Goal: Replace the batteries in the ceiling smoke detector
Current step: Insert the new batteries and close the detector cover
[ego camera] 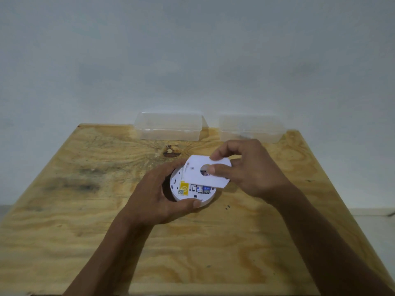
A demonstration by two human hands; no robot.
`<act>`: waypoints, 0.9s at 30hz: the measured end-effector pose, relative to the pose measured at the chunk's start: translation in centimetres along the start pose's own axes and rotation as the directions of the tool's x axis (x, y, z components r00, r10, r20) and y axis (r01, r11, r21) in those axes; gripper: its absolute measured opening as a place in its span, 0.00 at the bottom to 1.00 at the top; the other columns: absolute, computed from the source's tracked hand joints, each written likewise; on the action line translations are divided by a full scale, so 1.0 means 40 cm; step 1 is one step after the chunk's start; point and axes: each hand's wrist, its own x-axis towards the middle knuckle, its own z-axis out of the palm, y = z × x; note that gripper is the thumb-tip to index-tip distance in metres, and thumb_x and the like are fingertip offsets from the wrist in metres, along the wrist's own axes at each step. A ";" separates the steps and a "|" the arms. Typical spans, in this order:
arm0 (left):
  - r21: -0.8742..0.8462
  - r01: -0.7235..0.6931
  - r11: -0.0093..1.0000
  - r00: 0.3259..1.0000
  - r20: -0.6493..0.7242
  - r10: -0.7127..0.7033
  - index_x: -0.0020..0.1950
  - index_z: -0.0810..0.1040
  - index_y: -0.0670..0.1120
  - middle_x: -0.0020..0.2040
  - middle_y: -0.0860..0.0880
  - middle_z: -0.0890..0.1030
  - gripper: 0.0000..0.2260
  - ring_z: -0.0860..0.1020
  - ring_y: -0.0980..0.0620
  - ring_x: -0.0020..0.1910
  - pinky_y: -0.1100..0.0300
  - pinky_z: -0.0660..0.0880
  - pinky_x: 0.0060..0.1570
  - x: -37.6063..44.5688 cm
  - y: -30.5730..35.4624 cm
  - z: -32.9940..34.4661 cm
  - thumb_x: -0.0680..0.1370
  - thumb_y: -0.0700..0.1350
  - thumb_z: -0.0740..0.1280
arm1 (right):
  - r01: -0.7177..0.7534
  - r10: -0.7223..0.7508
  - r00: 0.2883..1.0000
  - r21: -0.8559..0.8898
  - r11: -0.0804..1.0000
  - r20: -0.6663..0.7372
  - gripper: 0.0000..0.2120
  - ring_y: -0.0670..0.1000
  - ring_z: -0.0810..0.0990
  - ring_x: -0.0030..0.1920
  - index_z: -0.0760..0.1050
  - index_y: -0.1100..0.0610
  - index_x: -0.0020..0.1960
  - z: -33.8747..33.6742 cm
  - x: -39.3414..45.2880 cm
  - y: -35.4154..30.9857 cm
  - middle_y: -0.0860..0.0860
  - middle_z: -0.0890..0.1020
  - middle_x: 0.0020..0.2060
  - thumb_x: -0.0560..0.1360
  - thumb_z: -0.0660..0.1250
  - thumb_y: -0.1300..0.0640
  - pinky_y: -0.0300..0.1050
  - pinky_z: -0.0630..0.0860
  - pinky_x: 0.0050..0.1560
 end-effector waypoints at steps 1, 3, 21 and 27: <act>0.007 -0.008 1.000 1.000 0.002 0.008 0.61 0.72 0.74 0.55 0.68 0.82 0.34 0.83 0.62 0.51 0.66 0.80 0.45 0.000 0.002 -0.001 0.66 0.45 0.83 | 0.007 -0.005 1.000 -0.084 0.996 0.024 0.10 0.48 0.84 0.47 0.84 0.51 0.45 0.005 0.000 -0.007 0.47 0.85 0.47 0.66 0.81 0.54 0.50 0.82 0.48; 0.025 -0.008 1.000 1.000 0.000 0.008 0.59 0.71 0.77 0.54 0.73 0.80 0.34 0.82 0.65 0.51 0.69 0.79 0.45 -0.003 0.001 -0.002 0.65 0.49 0.81 | 0.024 -0.011 0.998 -0.239 0.971 0.057 0.12 0.44 0.81 0.47 0.85 0.50 0.48 0.007 -0.002 -0.016 0.46 0.85 0.50 0.67 0.80 0.50 0.45 0.79 0.48; -0.030 -0.021 0.999 0.999 -0.027 0.020 0.57 0.72 0.78 0.53 0.75 0.80 0.31 0.81 0.70 0.51 0.76 0.75 0.47 -0.003 0.020 -0.001 0.64 0.51 0.80 | 0.267 -0.070 0.929 -0.531 0.804 0.363 0.24 0.48 0.70 0.55 0.77 0.46 0.64 -0.006 0.004 -0.037 0.46 0.78 0.60 0.69 0.76 0.43 0.46 0.70 0.49; -0.006 -0.018 1.000 1.000 -0.007 0.018 0.62 0.71 0.74 0.58 0.71 0.79 0.33 0.81 0.66 0.55 0.71 0.77 0.51 -0.003 0.005 -0.006 0.65 0.51 0.82 | 0.318 -0.104 0.905 -0.491 0.811 0.413 0.19 0.48 0.72 0.57 0.79 0.44 0.62 0.000 0.014 -0.015 0.44 0.79 0.59 0.72 0.72 0.41 0.50 0.73 0.54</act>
